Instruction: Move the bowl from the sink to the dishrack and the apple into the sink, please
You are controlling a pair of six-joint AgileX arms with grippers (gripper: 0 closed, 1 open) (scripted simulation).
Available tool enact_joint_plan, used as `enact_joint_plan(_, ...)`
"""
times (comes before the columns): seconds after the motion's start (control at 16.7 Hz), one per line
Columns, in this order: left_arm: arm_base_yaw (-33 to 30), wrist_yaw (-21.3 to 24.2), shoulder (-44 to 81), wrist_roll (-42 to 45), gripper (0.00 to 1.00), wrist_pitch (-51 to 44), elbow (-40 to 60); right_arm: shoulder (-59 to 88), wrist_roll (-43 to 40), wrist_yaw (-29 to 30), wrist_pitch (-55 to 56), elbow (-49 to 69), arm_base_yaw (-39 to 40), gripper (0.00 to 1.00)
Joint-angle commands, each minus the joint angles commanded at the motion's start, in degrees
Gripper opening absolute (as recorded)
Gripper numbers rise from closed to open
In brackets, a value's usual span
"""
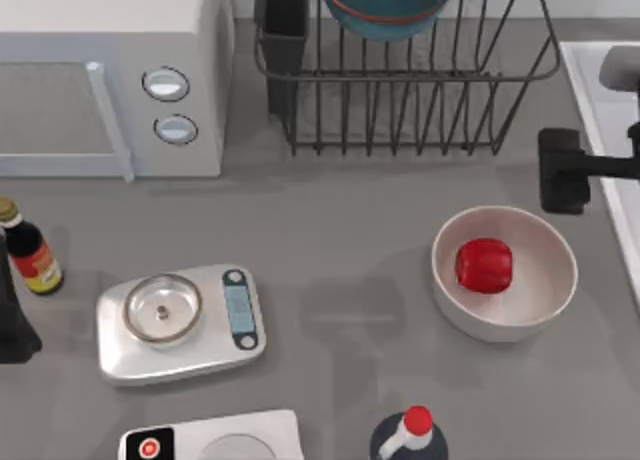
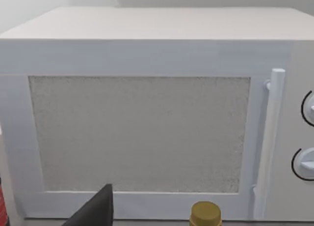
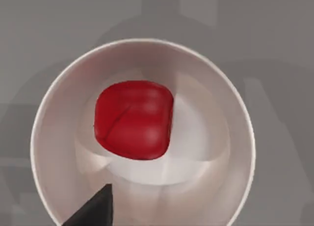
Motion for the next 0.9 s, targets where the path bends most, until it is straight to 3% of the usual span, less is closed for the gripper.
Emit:
enact_joint_plan(0.48, 0.0, 0.0, 0.0, 0.0, 1.00, 0.0, 0.0, 30.6, 7.2, 0.3, -17.8, 25.4, 7.2, 1.00)
enact_joint_plan(0.9, 0.0, 0.0, 0.0, 0.0, 1.00, 0.0, 0.0, 34.1, 8.2, 0.5, -19.9, 28.8, 8.2, 1.00)
